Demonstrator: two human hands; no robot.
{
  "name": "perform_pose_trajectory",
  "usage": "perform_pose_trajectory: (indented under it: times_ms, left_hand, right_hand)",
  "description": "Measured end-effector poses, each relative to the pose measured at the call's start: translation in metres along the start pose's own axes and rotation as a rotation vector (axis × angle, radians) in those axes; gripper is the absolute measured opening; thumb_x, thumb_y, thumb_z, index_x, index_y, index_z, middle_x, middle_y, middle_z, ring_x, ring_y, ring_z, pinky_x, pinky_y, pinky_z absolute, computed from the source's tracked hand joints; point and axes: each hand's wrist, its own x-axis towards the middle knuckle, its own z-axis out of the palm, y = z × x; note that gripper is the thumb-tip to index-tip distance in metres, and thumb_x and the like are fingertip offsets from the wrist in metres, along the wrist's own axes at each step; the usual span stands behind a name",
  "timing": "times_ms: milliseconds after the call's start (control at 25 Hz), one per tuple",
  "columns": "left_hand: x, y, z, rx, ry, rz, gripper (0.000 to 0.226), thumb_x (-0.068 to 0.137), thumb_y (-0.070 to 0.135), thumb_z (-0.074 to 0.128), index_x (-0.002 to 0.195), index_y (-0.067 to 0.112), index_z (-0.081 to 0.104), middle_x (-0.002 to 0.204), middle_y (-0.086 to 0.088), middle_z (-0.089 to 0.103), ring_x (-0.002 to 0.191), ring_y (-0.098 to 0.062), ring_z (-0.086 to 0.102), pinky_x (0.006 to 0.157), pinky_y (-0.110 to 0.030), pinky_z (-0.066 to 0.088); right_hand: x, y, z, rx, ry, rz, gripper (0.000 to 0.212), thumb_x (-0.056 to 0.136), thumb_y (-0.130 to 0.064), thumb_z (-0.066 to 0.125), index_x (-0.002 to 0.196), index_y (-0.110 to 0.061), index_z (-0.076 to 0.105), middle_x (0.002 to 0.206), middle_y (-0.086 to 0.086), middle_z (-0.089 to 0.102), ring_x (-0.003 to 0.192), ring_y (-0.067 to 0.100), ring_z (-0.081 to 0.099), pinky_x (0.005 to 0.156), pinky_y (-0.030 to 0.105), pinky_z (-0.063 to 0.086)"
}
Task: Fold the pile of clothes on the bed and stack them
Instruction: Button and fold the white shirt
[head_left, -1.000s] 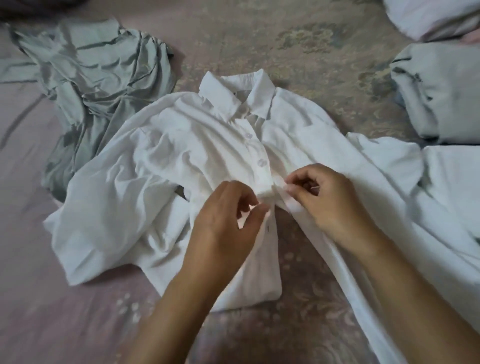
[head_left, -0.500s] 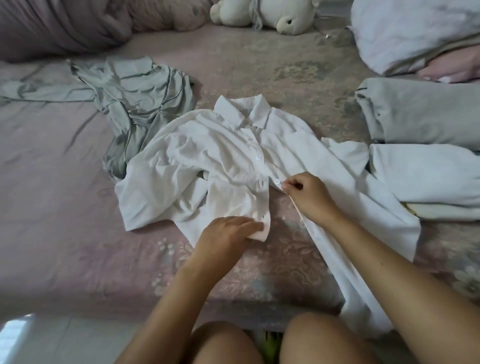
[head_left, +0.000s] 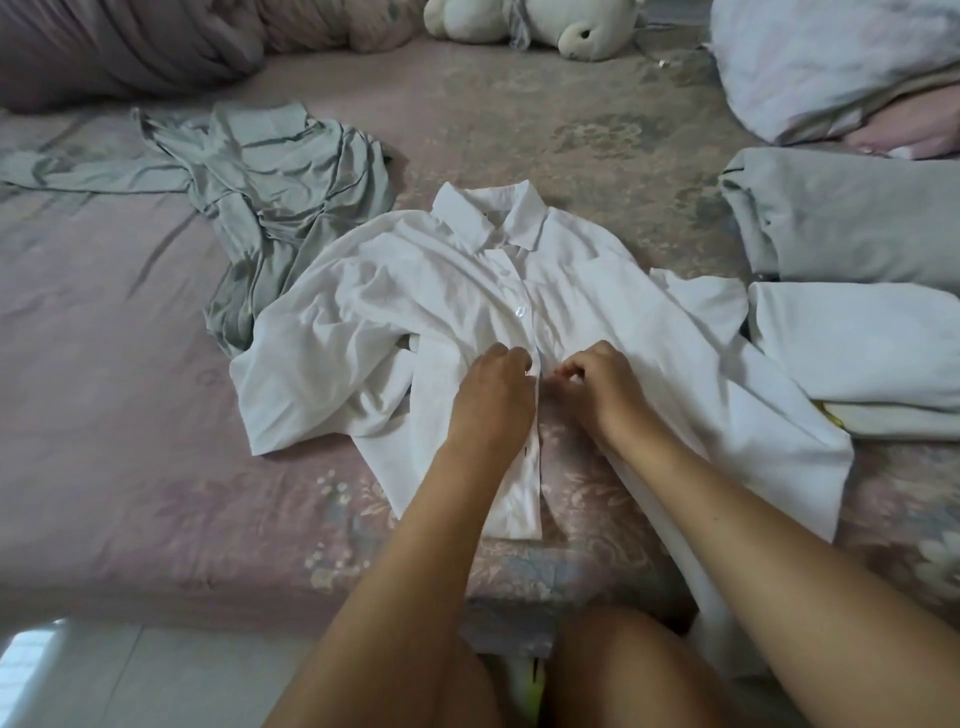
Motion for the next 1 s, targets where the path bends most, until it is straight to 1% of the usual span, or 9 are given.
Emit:
perform_pose_trajectory:
  times_ms: [240, 360, 440, 560, 640, 720, 800, 880, 1000]
  left_hand:
    - [0.025, -0.007, 0.046, -0.039, 0.182, -0.183, 0.033, 0.085, 0.024, 0.066, 0.105, 0.001, 0.052, 0.107, -0.015, 0.054, 0.103, -0.031, 0.051, 0.084, -0.035, 0.039]
    - [0.027, -0.006, 0.050, -0.030, 0.313, -0.160, 0.022, 0.080, 0.015, 0.070, 0.085, -0.003, 0.058, 0.093, -0.018, 0.057, 0.090, -0.035, 0.056, 0.078, -0.040, 0.044]
    - [0.030, -0.010, 0.047, -0.082, 0.229, -0.231, 0.019, 0.086, 0.015, 0.061, 0.085, -0.004, 0.061, 0.097, -0.017, 0.057, 0.094, -0.032, 0.055, 0.082, -0.036, 0.043]
    - [0.032, -0.020, 0.034, -0.256, 0.141, -0.312, 0.025, 0.088, 0.012, 0.056, 0.071, -0.006, 0.061, 0.073, -0.016, 0.059, 0.071, -0.029, 0.058, 0.060, -0.027, 0.041]
    - [0.028, -0.019, 0.020, -0.427, 0.096, -0.389, 0.030, 0.089, 0.014, 0.056, 0.069, -0.009, 0.059, 0.060, -0.014, 0.052, 0.056, -0.025, 0.047, 0.056, -0.028, 0.037]
    - [0.024, -0.017, 0.008, -0.616, 0.052, -0.461, 0.029, 0.091, 0.016, 0.057, 0.069, -0.002, 0.063, 0.063, -0.009, 0.058, 0.059, -0.023, 0.052, 0.063, -0.030, 0.045]
    - [0.022, -0.014, -0.001, -0.762, 0.021, -0.534, 0.025, 0.092, 0.015, 0.058, 0.069, 0.017, 0.067, 0.077, -0.011, 0.070, 0.078, -0.029, 0.067, 0.079, -0.037, 0.056]
    - [0.022, -0.014, -0.005, -0.819, -0.009, -0.563, 0.027, 0.092, 0.013, 0.059, 0.067, 0.023, 0.067, 0.082, -0.015, 0.072, 0.086, -0.033, 0.068, 0.085, -0.045, 0.055]
    - [0.021, -0.014, -0.007, -0.863, -0.056, -0.550, 0.027, 0.091, 0.011, 0.060, 0.069, 0.021, 0.071, 0.078, -0.011, 0.073, 0.083, -0.029, 0.070, 0.085, -0.044, 0.056]
  right_hand:
    - [0.004, -0.004, 0.017, 0.024, 0.067, 0.158, 0.018, 0.087, -0.028, 0.062, 0.090, -0.013, 0.073, 0.103, 0.010, 0.059, 0.096, 0.030, 0.057, 0.087, 0.039, 0.048]
    - [0.003, -0.010, 0.019, 0.117, 0.162, 0.258, 0.037, 0.088, -0.021, 0.059, 0.052, -0.017, 0.057, 0.073, 0.011, 0.056, 0.076, 0.031, 0.058, 0.066, 0.032, 0.044]
    - [-0.001, -0.016, 0.019, 0.185, 0.186, 0.306, 0.050, 0.088, -0.018, 0.058, 0.043, -0.019, 0.036, 0.059, 0.007, 0.042, 0.065, 0.029, 0.048, 0.058, 0.030, 0.035]
    - [-0.006, -0.022, 0.025, 0.203, 0.181, 0.307, 0.046, 0.089, -0.020, 0.057, 0.049, -0.020, 0.034, 0.069, 0.013, 0.051, 0.069, 0.029, 0.049, 0.062, 0.030, 0.037]
    - [-0.004, -0.026, 0.024, 0.245, 0.172, 0.275, 0.047, 0.090, -0.019, 0.057, 0.049, -0.023, 0.035, 0.071, 0.011, 0.048, 0.068, 0.026, 0.046, 0.063, 0.027, 0.034]
    - [0.000, -0.028, 0.018, 0.301, 0.126, 0.259, 0.044, 0.090, -0.016, 0.057, 0.048, -0.019, 0.045, 0.067, 0.002, 0.051, 0.064, 0.017, 0.049, 0.056, 0.023, 0.034]
    - [0.001, -0.027, 0.014, 0.392, 0.062, 0.267, 0.039, 0.089, -0.015, 0.058, 0.051, -0.007, 0.053, 0.052, -0.013, 0.050, 0.051, 0.002, 0.048, 0.047, 0.014, 0.032]
    - [-0.001, -0.026, 0.014, 0.522, 0.029, 0.292, 0.042, 0.087, -0.021, 0.063, 0.055, 0.003, 0.050, 0.043, -0.010, 0.039, 0.043, 0.008, 0.037, 0.048, 0.021, 0.033]
    - [-0.004, -0.023, 0.014, 0.613, 0.034, 0.291, 0.043, 0.085, -0.028, 0.066, 0.066, 0.009, 0.053, 0.052, 0.009, 0.041, 0.052, 0.018, 0.039, 0.056, 0.029, 0.037]
